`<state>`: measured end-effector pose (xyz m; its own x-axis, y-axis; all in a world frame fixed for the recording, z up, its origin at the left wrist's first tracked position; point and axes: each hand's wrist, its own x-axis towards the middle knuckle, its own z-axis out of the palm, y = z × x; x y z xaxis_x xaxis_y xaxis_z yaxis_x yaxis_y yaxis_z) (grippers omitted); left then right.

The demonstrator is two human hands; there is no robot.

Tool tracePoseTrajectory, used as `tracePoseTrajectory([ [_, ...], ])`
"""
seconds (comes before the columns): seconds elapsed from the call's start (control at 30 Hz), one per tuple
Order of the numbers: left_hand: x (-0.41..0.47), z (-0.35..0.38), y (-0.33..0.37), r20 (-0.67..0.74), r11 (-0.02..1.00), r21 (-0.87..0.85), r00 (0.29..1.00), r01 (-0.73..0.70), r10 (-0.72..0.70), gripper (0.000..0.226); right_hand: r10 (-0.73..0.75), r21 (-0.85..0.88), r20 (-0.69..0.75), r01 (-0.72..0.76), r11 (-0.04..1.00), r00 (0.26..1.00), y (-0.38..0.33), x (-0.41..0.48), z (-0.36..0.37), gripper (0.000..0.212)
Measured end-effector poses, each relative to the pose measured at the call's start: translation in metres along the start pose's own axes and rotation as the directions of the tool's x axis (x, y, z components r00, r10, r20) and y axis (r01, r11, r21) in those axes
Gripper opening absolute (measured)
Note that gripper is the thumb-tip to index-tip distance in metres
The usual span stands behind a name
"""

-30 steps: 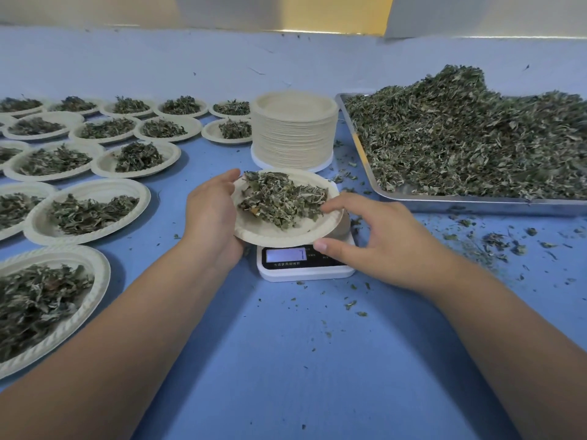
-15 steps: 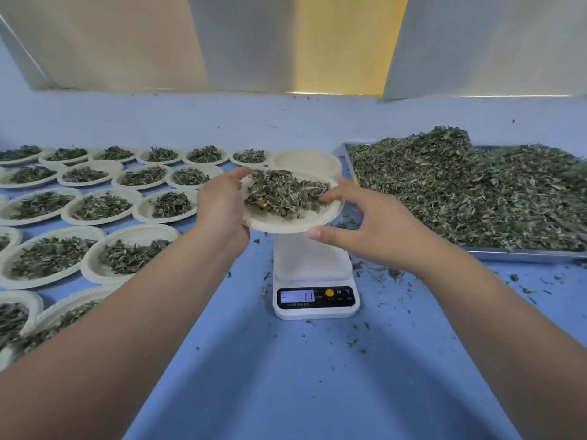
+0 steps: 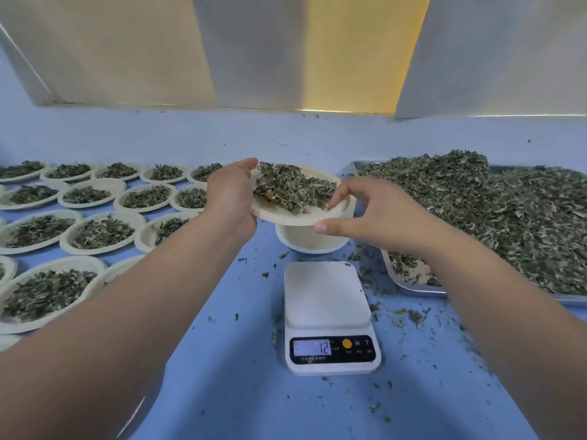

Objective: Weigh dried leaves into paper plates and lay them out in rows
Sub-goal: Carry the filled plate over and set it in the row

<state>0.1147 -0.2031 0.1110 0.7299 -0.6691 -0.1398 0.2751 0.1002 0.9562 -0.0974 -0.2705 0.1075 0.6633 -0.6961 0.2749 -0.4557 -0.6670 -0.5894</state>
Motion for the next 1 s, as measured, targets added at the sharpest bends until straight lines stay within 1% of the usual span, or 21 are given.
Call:
tracePoseTrajectory([
  [0.13, 0.029, 0.009, 0.005, 0.093, 0.999, 0.037, 0.996, -0.005, 0.001, 0.043, 0.038, 0.045, -0.022, -0.037, 0.998, 0.999, 0.004, 0.027, -0.007, 0.054],
  [0.2, 0.043, 0.015, 0.010, 0.122, 1.000, 0.007, 0.993, 0.001, -0.001, 0.038, 0.028, 0.071, -0.041, -0.025, 0.997, 0.999, 0.008, 0.044, -0.012, 0.053],
  [0.33, 0.069, 0.028, 0.018, 0.116, 0.997, -0.071, 0.993, 0.042, -0.034, 0.029, 0.032, 0.079, -0.089, -0.025, 0.997, 0.996, 0.020, 0.085, -0.020, 0.047],
  [0.43, 0.083, 0.035, 0.012, 0.189, 0.989, -0.126, 0.981, 0.072, -0.047, 0.032, 0.048, 0.068, -0.126, -0.040, 0.997, 0.991, 0.035, 0.115, -0.024, 0.049],
  [0.5, 0.093, 0.037, 0.004, 0.234, 0.990, -0.110, 0.970, 0.089, -0.062, 0.037, 0.067, 0.066, -0.150, -0.057, 0.996, 0.986, 0.049, 0.135, -0.025, 0.051],
  [0.53, 0.097, 0.038, 0.001, 0.243, 0.993, -0.084, 0.968, 0.086, -0.063, 0.034, 0.083, 0.067, -0.167, -0.072, 0.995, 0.982, 0.056, 0.144, -0.025, 0.053],
  [0.6, 0.107, 0.042, -0.002, 0.253, 0.996, -0.022, 0.965, 0.082, -0.073, 0.015, 0.112, 0.061, -0.196, -0.102, 0.993, 0.974, 0.071, 0.163, -0.025, 0.054],
  [0.63, 0.112, 0.046, -0.002, 0.238, 0.997, 0.033, 0.968, 0.069, -0.075, 0.011, 0.124, 0.042, -0.210, -0.117, 0.992, 0.970, 0.079, 0.171, -0.026, 0.053],
  [0.67, 0.116, 0.049, -0.002, 0.200, 0.992, 0.117, 0.978, 0.042, -0.065, 0.012, 0.135, 0.019, -0.221, -0.134, 0.991, 0.966, 0.087, 0.179, -0.026, 0.051],
  [0.7, 0.120, 0.051, -0.003, 0.155, 0.976, 0.217, 0.987, 0.003, -0.038, 0.016, 0.149, 0.001, -0.230, -0.153, 0.988, 0.962, 0.095, 0.186, -0.027, 0.051],
  [0.73, 0.124, 0.053, -0.005, 0.138, 0.950, 0.310, 0.990, -0.045, 0.002, 0.021, 0.169, -0.009, -0.237, -0.176, 0.984, 0.957, 0.102, 0.193, -0.028, 0.051],
  [0.8, 0.131, 0.057, -0.011, 0.175, 0.903, 0.410, 0.983, -0.126, 0.058, 0.024, 0.195, -0.025, -0.230, -0.206, 0.978, 0.954, 0.116, 0.206, -0.027, 0.053],
  [0.9, 0.146, 0.063, -0.026, 0.249, 0.844, 0.502, 0.966, -0.188, 0.067, 0.033, 0.186, -0.043, -0.208, -0.199, 0.979, 0.960, 0.132, 0.228, -0.018, 0.053],
  [0.93, 0.149, 0.065, -0.030, 0.264, 0.816, 0.539, 0.962, -0.209, 0.072, 0.031, 0.188, -0.041, -0.203, -0.200, 0.979, 0.961, 0.136, 0.234, -0.012, 0.053],
  [1.0, 0.151, 0.070, -0.035, 0.317, 0.749, 0.610, 0.946, -0.258, 0.069, 0.018, 0.203, -0.036, -0.192, -0.213, 0.976, 0.960, 0.148, 0.245, 0.001, 0.053],
])
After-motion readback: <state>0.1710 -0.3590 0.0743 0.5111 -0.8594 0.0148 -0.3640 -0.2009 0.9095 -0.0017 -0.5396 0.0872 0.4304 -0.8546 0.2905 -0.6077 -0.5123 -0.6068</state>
